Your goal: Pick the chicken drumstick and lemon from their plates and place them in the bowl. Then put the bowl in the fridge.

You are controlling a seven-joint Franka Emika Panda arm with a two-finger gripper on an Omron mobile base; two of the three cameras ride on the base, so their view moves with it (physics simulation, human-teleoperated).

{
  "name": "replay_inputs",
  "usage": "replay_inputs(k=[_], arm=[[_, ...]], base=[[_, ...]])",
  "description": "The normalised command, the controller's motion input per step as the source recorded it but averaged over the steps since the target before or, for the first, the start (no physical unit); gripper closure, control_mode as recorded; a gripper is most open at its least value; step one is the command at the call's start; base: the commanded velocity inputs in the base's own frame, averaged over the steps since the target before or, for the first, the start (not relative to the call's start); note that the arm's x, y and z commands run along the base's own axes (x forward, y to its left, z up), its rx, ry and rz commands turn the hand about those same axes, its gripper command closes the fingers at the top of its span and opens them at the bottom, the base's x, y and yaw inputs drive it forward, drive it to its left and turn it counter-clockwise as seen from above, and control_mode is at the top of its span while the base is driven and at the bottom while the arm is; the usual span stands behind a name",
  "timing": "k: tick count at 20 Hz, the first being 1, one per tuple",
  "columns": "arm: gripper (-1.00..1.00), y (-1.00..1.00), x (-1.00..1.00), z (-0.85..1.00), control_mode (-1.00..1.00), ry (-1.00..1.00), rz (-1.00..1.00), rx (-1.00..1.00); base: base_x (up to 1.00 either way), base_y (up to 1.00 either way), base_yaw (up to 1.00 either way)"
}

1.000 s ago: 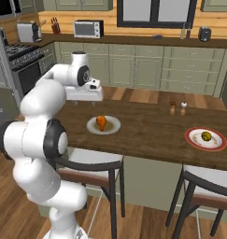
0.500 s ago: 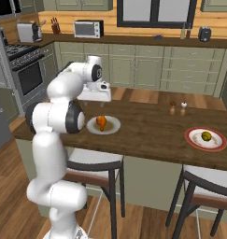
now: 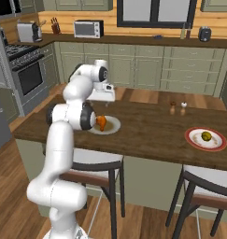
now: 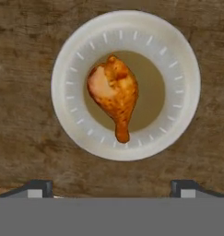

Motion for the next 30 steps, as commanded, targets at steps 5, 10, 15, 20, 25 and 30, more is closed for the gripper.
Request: replay_inputs(k=[5, 10, 15, 20, 25, 30], arm=[[-1.00, -0.01, 0.19, -0.70, -1.00, -0.25, 0.01, -0.07], [-1.00, -0.01, -0.85, -0.68, -1.00, -0.48, 0.01, -0.05], [-1.00, -0.03, -1.00, -0.35, -1.00, -0.44, 0.02, 0.02], [-1.00, 0.00, -0.15, -0.17, -1.00, -0.35, 0.05, 0.00], [-1.00, -0.03, 0.48, -0.05, -1.00, -0.04, 0.07, 0.00], [-1.00, -0.02, 0.47, -0.07, -1.00, 0.22, 0.00, 0.00]], base=[[0.00, 0.00, 0.00], [0.00, 0.00, 0.00], [0.00, 0.00, 0.00], [0.00, 0.00, 0.00], [0.00, 0.00, 0.00], [0.00, 0.00, 0.00]])
